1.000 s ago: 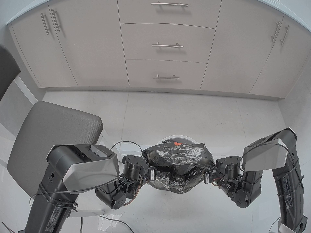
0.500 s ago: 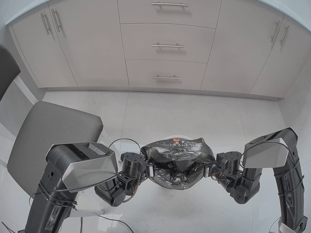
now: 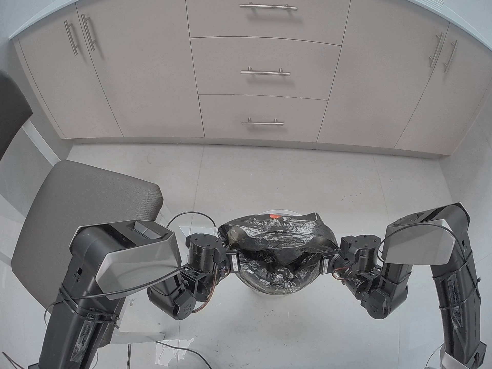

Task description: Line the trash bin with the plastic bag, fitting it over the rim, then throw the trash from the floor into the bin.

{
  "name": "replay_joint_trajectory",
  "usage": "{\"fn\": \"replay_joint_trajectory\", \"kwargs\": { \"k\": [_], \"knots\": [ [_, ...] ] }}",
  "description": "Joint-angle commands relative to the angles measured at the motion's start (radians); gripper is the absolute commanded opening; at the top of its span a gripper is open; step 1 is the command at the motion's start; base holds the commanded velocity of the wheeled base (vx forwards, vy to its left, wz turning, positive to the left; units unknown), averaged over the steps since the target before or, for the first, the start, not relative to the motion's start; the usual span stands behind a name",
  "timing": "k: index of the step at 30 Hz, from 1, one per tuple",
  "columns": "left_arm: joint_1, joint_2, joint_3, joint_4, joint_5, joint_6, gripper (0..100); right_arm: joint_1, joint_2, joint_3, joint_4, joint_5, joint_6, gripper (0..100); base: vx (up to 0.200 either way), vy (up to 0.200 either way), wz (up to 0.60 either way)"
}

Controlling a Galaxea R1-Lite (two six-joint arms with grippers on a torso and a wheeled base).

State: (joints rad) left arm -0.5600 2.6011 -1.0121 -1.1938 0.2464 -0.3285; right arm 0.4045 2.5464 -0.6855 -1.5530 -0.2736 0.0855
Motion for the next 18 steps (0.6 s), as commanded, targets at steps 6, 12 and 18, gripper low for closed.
{"fn": "replay_joint_trajectory", "kwargs": {
  "k": [6, 12, 18],
  "knots": [
    [-0.003, 0.005, 0.0, -0.001, 0.001, 0.0, 0, 0.001, 0.017, 0.001, -0.018, 0.002, 0.0, 0, 0.0, 0.0, 0.0],
    [-0.003, 0.008, 0.0, -0.001, 0.001, 0.0, 0, 0.002, 0.023, 0.004, -0.018, 0.002, -0.003, 100, 0.0, 0.0, 0.0],
    [-0.003, 0.01, 0.0, -0.003, 0.001, 0.0, 0, 0.002, 0.017, 0.004, -0.018, 0.002, -0.001, 100, 0.0, 0.0, 0.0]
  ]
}}
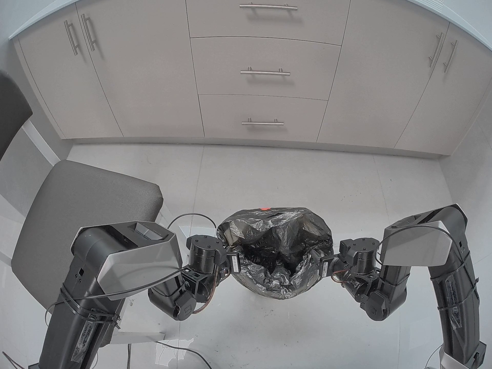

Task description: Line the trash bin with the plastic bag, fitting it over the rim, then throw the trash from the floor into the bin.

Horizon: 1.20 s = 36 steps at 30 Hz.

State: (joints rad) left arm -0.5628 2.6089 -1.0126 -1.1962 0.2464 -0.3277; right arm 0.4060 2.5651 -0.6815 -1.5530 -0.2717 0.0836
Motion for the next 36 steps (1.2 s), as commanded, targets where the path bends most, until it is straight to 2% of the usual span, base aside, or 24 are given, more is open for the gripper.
{"fn": "replay_joint_trajectory", "kwargs": {
  "k": [1, 12, 16, 20, 22, 24, 27, 30, 31, 36],
  "knots": [
    [0.0, 0.002, 0.0, 0.0, 0.001, -0.002, 0, 0.001, -0.005, 0.002, -0.018, 0.0, 0.001, 100, 0.0, 0.0, 0.0],
    [0.0, 0.0, 0.0, -0.002, 0.001, -0.001, 0, 0.001, -0.128, 0.062, -0.018, 0.0, 0.001, 100, 0.0, 0.0, 0.0],
    [0.0, -0.003, 0.0, -0.003, 0.001, -0.002, 0, 0.01, -0.276, 0.083, -0.018, 0.014, -0.004, 100, 0.0, 0.0, 0.0],
    [0.0, -0.004, 0.002, -0.005, 0.001, -0.002, 0, 0.025, -0.336, 0.054, 0.059, 0.025, -0.084, 100, 0.0, 0.0, 0.0],
    [0.0, -0.006, 0.002, -0.006, 0.001, -0.002, 0, 0.042, -0.37, 0.023, 0.119, 0.025, -0.154, 100, 0.0, 0.0, 0.0],
    [0.0, -0.006, 0.002, -0.006, 0.001, -0.002, 0, 0.051, -0.382, -0.003, 0.154, 0.025, -0.18, 100, 0.0, 0.0, 0.0],
    [0.0, -0.006, 0.002, -0.008, 0.001, -0.002, 0, 0.06, -0.396, -0.112, 0.326, 0.028, -0.251, 100, 0.0, 0.0, 0.0],
    [-0.002, -0.006, 0.002, -0.01, 0.001, -0.002, 0, 0.065, -0.391, -0.193, 0.432, 0.043, -0.275, 100, 0.0, 0.0, 0.0],
    [0.0, -0.006, 0.003, -0.01, 0.001, -0.002, 0, 0.074, -0.388, -0.265, 0.525, 0.06, -0.286, 100, 0.0, 0.0, 0.0],
    [-0.002, -0.006, 0.003, -0.01, 0.001, -0.002, 0, 0.086, -0.341, -0.492, 0.772, 0.069, -0.286, 100, 0.0, 0.0, 0.0]
  ]
}}
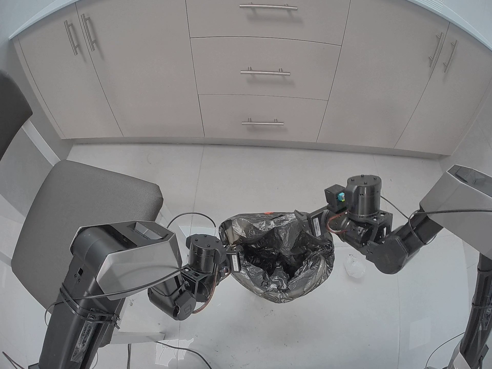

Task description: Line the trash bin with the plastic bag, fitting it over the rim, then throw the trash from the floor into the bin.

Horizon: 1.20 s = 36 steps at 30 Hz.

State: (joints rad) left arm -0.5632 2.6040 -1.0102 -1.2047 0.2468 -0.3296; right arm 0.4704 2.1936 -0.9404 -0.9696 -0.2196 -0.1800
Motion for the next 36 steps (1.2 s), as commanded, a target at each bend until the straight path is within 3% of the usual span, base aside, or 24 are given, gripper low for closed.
{"fn": "replay_joint_trajectory", "kwargs": {
  "k": [1, 10, 36],
  "knots": [
    [-0.001, -0.001, 0.001, -0.001, 0.0, 0.0, 0, 0.022, 0.043, -0.271, 0.221, 0.017, -0.022, 100, 0.0, 0.0, 0.0],
    [-0.001, -0.002, 0.001, -0.001, 0.0, 0.0, 0, 0.085, 0.107, -0.386, 0.353, 0.017, -0.026, 100, 0.0, 0.0, 0.0],
    [-0.004, -0.002, 0.001, -0.001, 0.002, 0.0, 0, 0.093, 0.187, -0.334, 0.339, 0.002, -0.105, 100, 0.0, 0.0, 0.0]
  ]
}}
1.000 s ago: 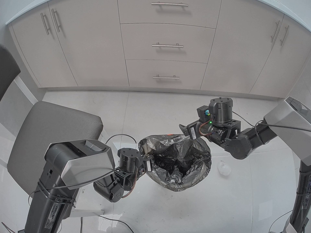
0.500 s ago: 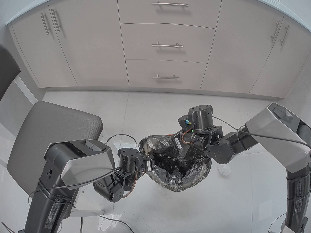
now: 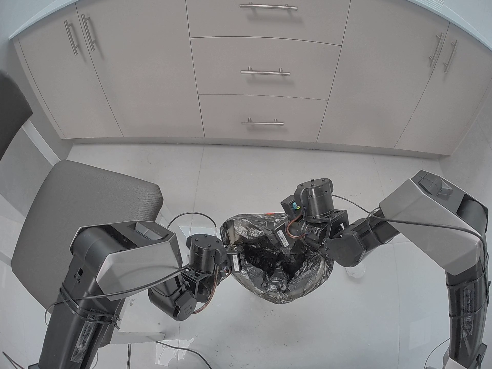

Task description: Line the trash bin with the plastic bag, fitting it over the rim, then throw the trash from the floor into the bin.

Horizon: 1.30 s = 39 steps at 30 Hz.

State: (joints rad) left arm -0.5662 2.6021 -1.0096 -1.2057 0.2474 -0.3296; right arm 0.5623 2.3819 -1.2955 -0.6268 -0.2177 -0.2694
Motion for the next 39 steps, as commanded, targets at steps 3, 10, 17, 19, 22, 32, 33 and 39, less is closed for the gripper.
{"fn": "replay_joint_trajectory", "kwargs": {
  "k": [3, 10, 17, 19, 22, 32, 33, 39],
  "knots": [
    [-0.001, 0.0, -0.001, 0.008, 0.001, 0.0, 0, 0.002, -0.001, 0.045, -0.013, 0.0, -0.025, 100, 0.0, 0.0, 0.0],
    [-0.004, 0.001, 0.002, 0.008, 0.001, 0.023, 0, -0.022, 0.016, 0.028, -0.031, 0.0, -0.03, 100, 0.0, 0.0, 0.0],
    [-0.004, 0.001, 0.003, 0.003, 0.001, 0.023, 0, -0.061, 0.071, -0.057, -0.03, -0.02, -0.037, 100, 0.0, 0.0, 0.0],
    [-0.004, 0.001, 0.003, 0.003, 0.001, 0.023, 0, -0.068, 0.082, -0.077, -0.03, -0.02, -0.037, 100, 0.0, 0.0, 0.0],
    [-0.006, 0.001, 0.003, 0.002, 0.001, 0.023, 0, -0.075, 0.103, -0.117, -0.028, -0.022, -0.037, 100, 0.0, 0.0, 0.0],
    [-0.008, 0.0, 0.002, 0.0, 0.004, 0.023, 0, -0.078, 0.183, -0.238, -0.024, -0.026, -0.037, 100, 0.0, 0.0, 0.0],
    [-0.009, -0.002, 0.002, 0.0, 0.004, 0.021, 0, -0.078, 0.189, -0.249, -0.024, -0.026, -0.036, 100, 0.0, 0.0, 0.0],
    [-0.009, -0.005, 0.002, 0.0, 0.004, 0.02, 0, -0.078, 0.194, -0.257, -0.024, -0.026, -0.036, 100, 0.0, 0.0, 0.0]
  ]
}}
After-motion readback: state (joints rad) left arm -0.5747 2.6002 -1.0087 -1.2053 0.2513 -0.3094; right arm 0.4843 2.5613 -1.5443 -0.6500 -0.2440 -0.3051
